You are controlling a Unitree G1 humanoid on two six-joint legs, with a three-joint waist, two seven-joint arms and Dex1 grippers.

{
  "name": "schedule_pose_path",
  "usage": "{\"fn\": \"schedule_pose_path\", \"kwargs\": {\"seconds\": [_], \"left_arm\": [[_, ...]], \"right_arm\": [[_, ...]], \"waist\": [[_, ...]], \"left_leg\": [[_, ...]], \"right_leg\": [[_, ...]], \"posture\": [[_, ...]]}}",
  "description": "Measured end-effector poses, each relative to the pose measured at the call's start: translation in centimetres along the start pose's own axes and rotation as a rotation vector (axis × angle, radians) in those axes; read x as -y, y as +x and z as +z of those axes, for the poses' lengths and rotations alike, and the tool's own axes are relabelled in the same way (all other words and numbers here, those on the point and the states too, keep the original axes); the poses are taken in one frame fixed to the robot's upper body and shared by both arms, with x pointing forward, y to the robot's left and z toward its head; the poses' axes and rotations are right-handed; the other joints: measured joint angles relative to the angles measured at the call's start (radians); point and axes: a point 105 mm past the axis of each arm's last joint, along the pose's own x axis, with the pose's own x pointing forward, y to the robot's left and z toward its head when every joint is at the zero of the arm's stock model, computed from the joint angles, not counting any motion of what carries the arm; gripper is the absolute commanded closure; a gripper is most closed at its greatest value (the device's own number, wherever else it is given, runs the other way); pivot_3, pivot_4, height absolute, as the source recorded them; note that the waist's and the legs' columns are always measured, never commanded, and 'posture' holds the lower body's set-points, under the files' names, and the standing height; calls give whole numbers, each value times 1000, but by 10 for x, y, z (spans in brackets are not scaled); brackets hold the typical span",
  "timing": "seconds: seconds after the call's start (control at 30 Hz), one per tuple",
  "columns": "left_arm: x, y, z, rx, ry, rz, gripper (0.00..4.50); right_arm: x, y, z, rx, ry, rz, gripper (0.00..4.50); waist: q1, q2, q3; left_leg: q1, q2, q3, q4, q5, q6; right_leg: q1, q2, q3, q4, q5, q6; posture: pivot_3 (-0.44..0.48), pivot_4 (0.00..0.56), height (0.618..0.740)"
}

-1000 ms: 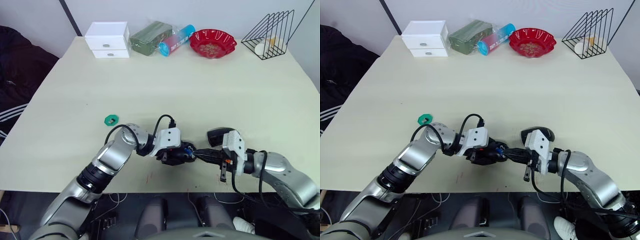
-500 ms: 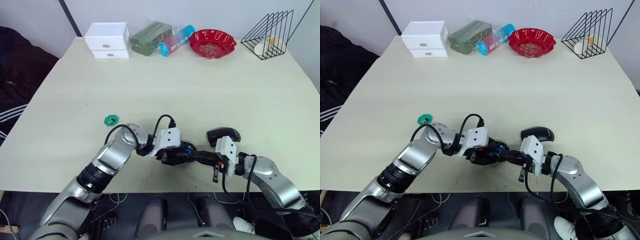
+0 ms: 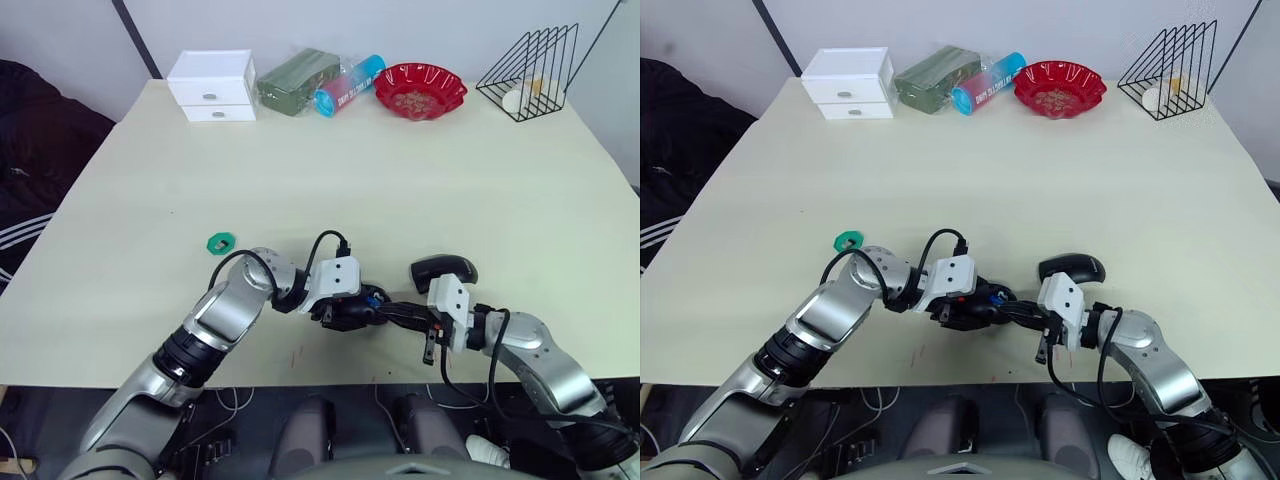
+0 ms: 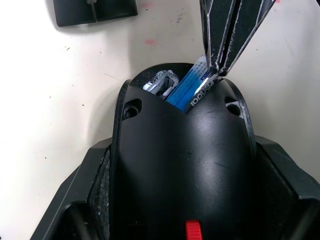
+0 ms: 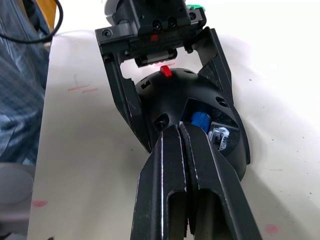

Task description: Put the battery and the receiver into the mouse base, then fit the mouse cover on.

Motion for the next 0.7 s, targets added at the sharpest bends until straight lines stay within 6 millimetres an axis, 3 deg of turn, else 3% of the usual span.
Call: {"fn": "schedule_pose_path", "kwargs": {"seconds": [0.7], "left_arm": [[2,1,-4,-13,-17,3,1530]], "right_arm": [[4,6,-10,-100,32,10,4490]], "waist": [[-2,-1,-11]], "left_leg": [[8,1,0,-4,0,0]], "right_leg": [[6,1,0,0,-2,-3]], "posture": [[0,150,740]]}}
